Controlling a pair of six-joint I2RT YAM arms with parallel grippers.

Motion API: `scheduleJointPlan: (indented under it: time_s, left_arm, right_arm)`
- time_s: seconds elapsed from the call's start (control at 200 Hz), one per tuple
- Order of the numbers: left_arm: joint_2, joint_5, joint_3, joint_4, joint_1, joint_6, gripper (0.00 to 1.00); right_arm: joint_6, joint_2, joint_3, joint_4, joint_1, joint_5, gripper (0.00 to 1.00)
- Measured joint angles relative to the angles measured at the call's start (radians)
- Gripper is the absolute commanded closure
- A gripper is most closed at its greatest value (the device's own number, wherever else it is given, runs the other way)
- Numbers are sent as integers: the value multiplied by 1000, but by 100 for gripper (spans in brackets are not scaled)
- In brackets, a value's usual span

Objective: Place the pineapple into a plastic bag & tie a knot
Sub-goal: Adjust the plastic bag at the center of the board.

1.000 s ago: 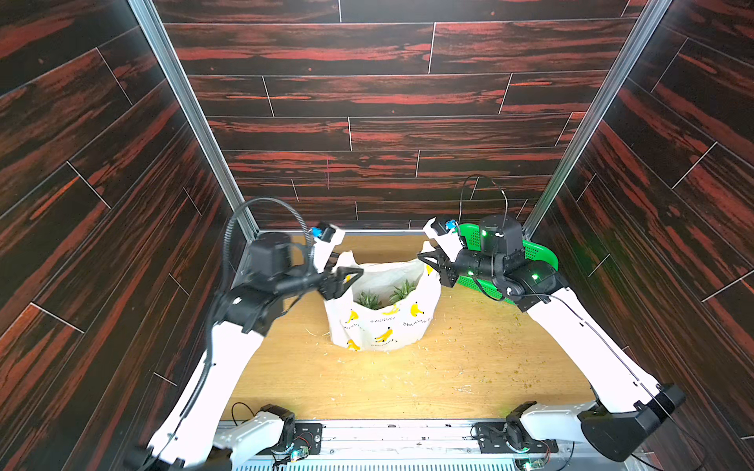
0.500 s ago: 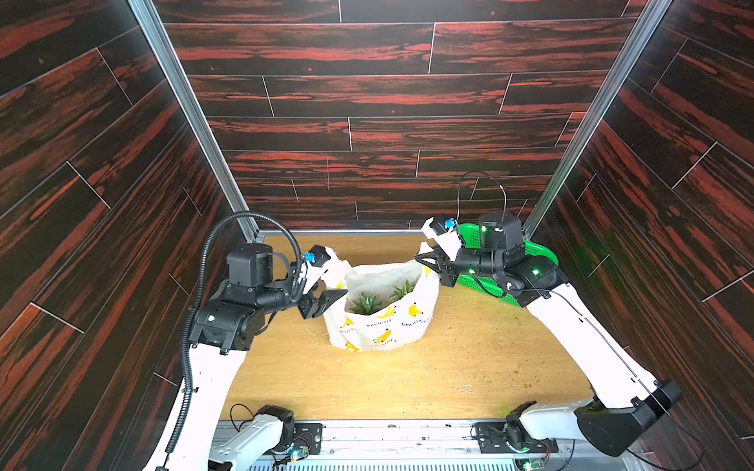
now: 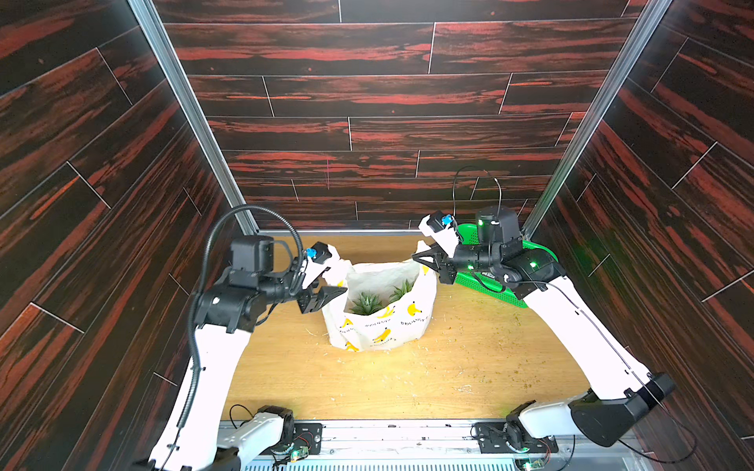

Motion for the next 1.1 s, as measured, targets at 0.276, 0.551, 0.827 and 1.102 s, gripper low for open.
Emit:
scheduleJointPlan:
  time_s: [0.276, 0.551, 0.827, 1.102]
  left_arm:
    - [60, 191, -42, 127, 37, -75, 100]
    - [3, 117, -196, 497, -4, -472, 100]
    - [-57, -268, -205, 565, -271, -779, 100]
    - [2, -452, -80, 390, -299, -887, 100]
  right_arm:
    - [-8, 0, 2, -8, 0, -7, 100]
    - [-10, 0, 28, -20, 0, 34, 100]
    - [-11, 1, 75, -64, 27, 99, 100]
    - [-26, -19, 37, -48, 34, 95, 100]
